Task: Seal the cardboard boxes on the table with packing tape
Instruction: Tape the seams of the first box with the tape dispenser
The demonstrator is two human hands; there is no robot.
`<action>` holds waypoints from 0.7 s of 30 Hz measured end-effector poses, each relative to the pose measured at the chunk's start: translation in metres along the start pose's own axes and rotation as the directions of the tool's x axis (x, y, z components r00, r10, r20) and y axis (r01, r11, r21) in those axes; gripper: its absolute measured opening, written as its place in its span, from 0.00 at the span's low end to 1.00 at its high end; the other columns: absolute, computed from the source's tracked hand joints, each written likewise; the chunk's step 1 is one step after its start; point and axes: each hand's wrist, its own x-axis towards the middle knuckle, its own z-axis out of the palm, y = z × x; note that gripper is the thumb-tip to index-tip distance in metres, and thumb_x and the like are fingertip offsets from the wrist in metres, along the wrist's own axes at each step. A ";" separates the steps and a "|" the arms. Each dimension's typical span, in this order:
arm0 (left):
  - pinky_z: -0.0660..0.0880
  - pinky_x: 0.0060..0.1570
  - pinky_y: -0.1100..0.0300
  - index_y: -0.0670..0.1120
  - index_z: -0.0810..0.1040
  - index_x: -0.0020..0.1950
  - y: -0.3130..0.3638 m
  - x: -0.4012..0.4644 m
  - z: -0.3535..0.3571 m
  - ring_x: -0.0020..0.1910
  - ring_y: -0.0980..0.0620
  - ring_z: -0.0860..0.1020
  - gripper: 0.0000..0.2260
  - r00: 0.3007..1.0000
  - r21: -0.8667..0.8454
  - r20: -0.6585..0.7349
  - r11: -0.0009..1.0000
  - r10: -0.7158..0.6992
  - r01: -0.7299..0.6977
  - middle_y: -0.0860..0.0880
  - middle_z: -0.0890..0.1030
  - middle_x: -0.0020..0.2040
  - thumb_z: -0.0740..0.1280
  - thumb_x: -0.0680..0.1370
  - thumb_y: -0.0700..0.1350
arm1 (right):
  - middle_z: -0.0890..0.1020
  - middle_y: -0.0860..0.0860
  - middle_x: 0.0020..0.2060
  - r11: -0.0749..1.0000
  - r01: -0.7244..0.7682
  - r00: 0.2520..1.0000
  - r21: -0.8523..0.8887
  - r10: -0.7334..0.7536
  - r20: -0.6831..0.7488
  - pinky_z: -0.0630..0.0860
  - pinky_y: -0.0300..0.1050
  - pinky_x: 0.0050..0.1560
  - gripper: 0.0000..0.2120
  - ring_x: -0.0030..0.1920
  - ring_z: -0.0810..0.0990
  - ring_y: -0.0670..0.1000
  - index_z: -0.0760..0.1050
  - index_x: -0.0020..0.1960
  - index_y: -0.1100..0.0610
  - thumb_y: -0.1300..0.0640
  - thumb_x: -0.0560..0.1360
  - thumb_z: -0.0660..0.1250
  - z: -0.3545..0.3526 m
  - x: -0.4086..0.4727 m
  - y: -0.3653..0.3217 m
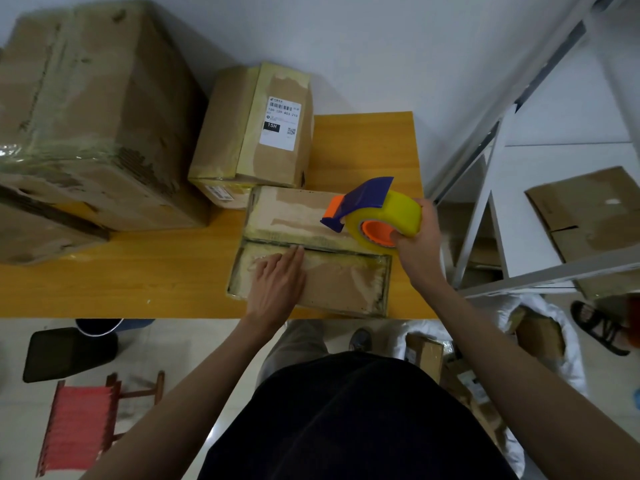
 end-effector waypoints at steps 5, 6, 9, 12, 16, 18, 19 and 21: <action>0.68 0.65 0.45 0.41 0.69 0.72 0.011 0.005 -0.004 0.68 0.40 0.71 0.21 0.995 -0.068 0.060 0.995 -0.075 0.079 0.41 0.75 0.70 0.53 0.83 0.50 | 0.73 0.42 0.48 1.000 0.012 1.000 -0.018 -0.012 -0.001 0.72 0.43 0.44 0.18 0.50 0.74 0.50 0.70 0.56 0.51 0.61 0.67 0.67 0.000 -0.001 0.000; 0.68 0.64 0.45 0.40 0.69 0.70 0.013 0.007 -0.005 0.68 0.39 0.71 0.19 0.995 -0.071 0.063 0.994 -0.081 0.085 0.41 0.75 0.69 0.55 0.83 0.49 | 0.73 0.42 0.48 1.000 0.011 1.000 -0.022 -0.011 0.000 0.72 0.44 0.45 0.18 0.50 0.74 0.51 0.70 0.56 0.51 0.60 0.67 0.67 0.000 -0.001 0.000; 0.68 0.62 0.45 0.40 0.70 0.68 0.014 0.010 -0.006 0.65 0.39 0.72 0.16 0.995 -0.051 0.060 0.995 -0.081 0.084 0.41 0.75 0.67 0.59 0.83 0.47 | 0.73 0.41 0.48 1.000 0.015 1.000 -0.027 -0.015 -0.002 0.73 0.46 0.45 0.19 0.50 0.75 0.52 0.70 0.56 0.52 0.61 0.67 0.67 0.000 0.000 0.000; 0.69 0.56 0.47 0.42 0.72 0.63 0.013 0.014 -0.009 0.60 0.41 0.72 0.13 0.996 -0.019 0.058 0.997 -0.067 0.069 0.43 0.77 0.61 0.58 0.83 0.47 | 0.73 0.41 0.48 0.999 0.024 1.000 -0.036 -0.024 -0.005 0.74 0.48 0.46 0.19 0.51 0.75 0.52 0.70 0.57 0.53 0.61 0.67 0.67 0.000 0.000 0.000; 0.69 0.55 0.49 0.45 0.71 0.58 0.006 0.020 -0.011 0.57 0.43 0.71 0.09 0.997 -0.014 0.069 0.999 -0.045 0.046 0.45 0.76 0.57 0.57 0.82 0.47 | 0.72 0.41 0.48 0.999 0.022 1.000 -0.041 -0.022 -0.001 0.74 0.54 0.46 0.20 0.50 0.75 0.52 0.70 0.56 0.52 0.63 0.67 0.67 0.001 -0.001 -0.001; 0.69 0.55 0.49 0.45 0.71 0.57 0.005 0.021 -0.014 0.57 0.43 0.70 0.09 0.997 -0.025 0.074 0.999 -0.036 0.038 0.45 0.77 0.57 0.58 0.82 0.48 | 0.72 0.41 0.47 0.999 0.016 1.000 -0.038 -0.016 0.002 0.73 0.53 0.46 0.20 0.49 0.74 0.49 0.70 0.56 0.53 0.65 0.66 0.66 0.001 -0.001 -0.001; 0.68 0.55 0.49 0.44 0.71 0.57 0.004 0.020 -0.015 0.57 0.43 0.70 0.09 0.996 -0.024 0.083 0.999 -0.034 0.036 0.45 0.77 0.57 0.58 0.82 0.48 | 0.72 0.41 0.47 0.999 0.011 1.000 -0.034 -0.011 0.002 0.73 0.53 0.45 0.20 0.48 0.73 0.48 0.70 0.56 0.53 0.65 0.66 0.66 0.001 -0.001 -0.001; 0.67 0.56 0.49 0.45 0.70 0.57 0.004 0.020 -0.017 0.57 0.43 0.70 0.10 0.994 -0.026 0.108 0.999 -0.031 0.034 0.45 0.76 0.57 0.59 0.82 0.50 | 0.73 0.41 0.47 0.999 0.000 1.000 -0.034 0.000 0.000 0.74 0.53 0.46 0.20 0.48 0.74 0.48 0.70 0.56 0.52 0.65 0.66 0.66 0.001 -0.001 0.000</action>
